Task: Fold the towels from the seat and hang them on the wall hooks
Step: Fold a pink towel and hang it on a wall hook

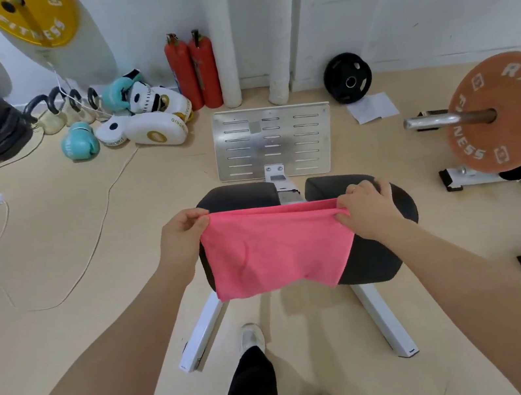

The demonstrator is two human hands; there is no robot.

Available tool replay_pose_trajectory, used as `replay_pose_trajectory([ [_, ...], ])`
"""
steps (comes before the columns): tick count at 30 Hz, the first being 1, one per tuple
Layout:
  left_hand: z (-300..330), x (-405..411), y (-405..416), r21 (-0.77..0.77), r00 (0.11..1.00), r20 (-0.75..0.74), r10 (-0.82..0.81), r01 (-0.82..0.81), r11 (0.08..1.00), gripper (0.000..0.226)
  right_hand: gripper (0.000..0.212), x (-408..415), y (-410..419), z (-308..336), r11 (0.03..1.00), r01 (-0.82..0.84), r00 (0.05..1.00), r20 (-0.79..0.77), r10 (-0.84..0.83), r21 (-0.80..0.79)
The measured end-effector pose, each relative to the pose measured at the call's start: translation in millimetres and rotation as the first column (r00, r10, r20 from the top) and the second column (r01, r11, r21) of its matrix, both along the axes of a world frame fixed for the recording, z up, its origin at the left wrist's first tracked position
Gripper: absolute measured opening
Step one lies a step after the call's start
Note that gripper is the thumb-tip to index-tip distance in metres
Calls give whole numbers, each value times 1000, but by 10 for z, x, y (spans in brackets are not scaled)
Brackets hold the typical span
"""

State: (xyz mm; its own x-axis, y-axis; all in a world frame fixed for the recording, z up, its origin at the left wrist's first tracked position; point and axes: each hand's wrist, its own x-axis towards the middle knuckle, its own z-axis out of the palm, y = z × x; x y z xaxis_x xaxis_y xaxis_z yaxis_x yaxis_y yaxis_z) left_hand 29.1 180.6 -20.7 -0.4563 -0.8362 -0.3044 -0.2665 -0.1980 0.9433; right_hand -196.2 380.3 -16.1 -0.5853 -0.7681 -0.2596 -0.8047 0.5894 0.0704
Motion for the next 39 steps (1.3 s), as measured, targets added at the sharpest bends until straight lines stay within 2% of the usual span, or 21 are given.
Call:
replay_pose_trajectory([
  [5, -58, -307, -549, -39, 1000, 24, 19, -18, 999, 24, 29, -272, -550, -168, 996, 64, 990, -128, -55, 64],
  [8, -147, -454, -867, -19, 998, 66, -16, 18, 1000, 24, 29, -432, -775, -242, 982, 186, 975, -123, -188, -22],
  [10, -214, -545, -1019, -1, 995, 86, -45, 45, 999, 24, 27, -507, -883, -306, 961, 269, 959, -79, -273, -60],
  [13, -340, -663, -1177, 32, 988, 133, -82, 78, 996, 25, 24, -608, -980, -396, 897, 425, 903, 127, -410, -125],
  [15, -432, -739, -1244, 56, 984, 162, -74, 66, 996, 24, 18, -650, -1030, -458, 797, 571, 799, 358, -484, -198],
  [17, -510, -803, -1282, 74, 983, 181, -44, 31, 997, 21, 9, -666, -1068, -518, 613, 761, 588, 622, -517, -211],
  [19, -556, -836, -1298, 102, 984, 180, 13, -32, 994, 14, 15, -675, -1065, -575, 443, 884, 364, 812, -455, -148],
  [21, -563, -844, -1300, 152, 982, 181, 44, -72, 986, 12, 17, -683, -1045, -556, 385, 921, 204, 915, -348, -59],
  [23, -538, -843, -1296, 225, 984, 172, 39, -78, 971, 13, 14, -693, -1013, -464, 386, 923, 97, 963, -250, 7],
  [24, -522, -845, -1293, 256, 986, 161, 32, -73, 964, 14, 12, -707, -988, -407, 404, 915, 80, 971, -226, 18],
  [30, -321, -897, -1063, 247, 993, 109, 46, -72, 966, 12, 10, -613, -786, -139, 622, 781, 116, 969, -220, 47],
  [34, -140, -919, -693, 181, 996, 62, 63, -74, 981, 7, 10, -445, -599, 16, 670, 742, 199, 959, -203, -13],
  [36, -41, -904, -504, 140, 998, 32, 52, -56, 989, 7, 6, -387, -445, 131, 705, 709, 181, 965, -188, 5],
  [39, 125, -871, -185, 96, 999, -39, -18, 22, 995, 12, 10, -297, -211, 325, 792, 607, 100, 983, -155, 63],
])
